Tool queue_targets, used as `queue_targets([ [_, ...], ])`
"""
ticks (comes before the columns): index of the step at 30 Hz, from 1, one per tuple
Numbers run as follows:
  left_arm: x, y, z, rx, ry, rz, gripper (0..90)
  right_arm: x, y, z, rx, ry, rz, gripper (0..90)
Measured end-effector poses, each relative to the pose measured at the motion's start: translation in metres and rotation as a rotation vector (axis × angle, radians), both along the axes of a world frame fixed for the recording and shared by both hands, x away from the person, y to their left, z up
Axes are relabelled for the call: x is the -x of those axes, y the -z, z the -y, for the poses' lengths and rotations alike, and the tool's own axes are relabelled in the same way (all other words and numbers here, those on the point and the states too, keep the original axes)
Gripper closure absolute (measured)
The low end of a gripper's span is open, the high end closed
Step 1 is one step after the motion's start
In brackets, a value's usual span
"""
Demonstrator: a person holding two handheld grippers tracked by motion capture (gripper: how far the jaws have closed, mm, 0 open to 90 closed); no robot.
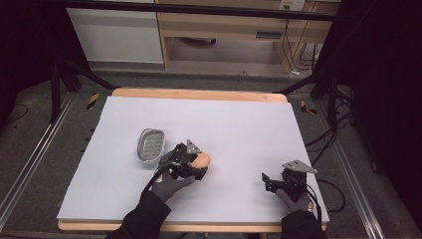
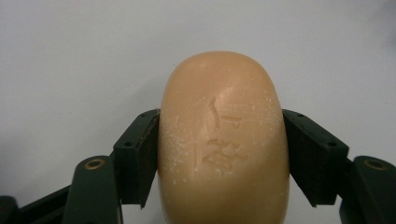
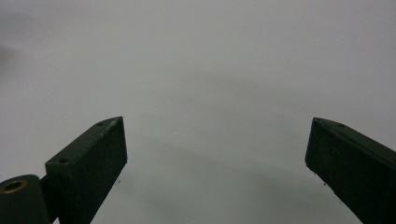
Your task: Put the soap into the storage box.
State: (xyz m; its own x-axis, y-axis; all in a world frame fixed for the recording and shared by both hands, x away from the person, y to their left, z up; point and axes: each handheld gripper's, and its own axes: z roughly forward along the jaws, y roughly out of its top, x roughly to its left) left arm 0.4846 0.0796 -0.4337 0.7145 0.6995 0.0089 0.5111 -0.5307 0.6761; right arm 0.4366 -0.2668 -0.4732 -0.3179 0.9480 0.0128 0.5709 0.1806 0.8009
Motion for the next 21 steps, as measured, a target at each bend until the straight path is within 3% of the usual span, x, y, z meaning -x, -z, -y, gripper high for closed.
queue_targets([
  [9,0.010,-0.015,-0.020,0.016,-0.014,0.019,32.0,0.000,0.000,-0.001,0.004,0.006,-0.005,5.7],
  [21,0.018,-0.020,-0.049,0.023,-0.056,0.034,32.0,0.001,0.001,-0.001,0.016,0.001,-0.003,5.8],
])
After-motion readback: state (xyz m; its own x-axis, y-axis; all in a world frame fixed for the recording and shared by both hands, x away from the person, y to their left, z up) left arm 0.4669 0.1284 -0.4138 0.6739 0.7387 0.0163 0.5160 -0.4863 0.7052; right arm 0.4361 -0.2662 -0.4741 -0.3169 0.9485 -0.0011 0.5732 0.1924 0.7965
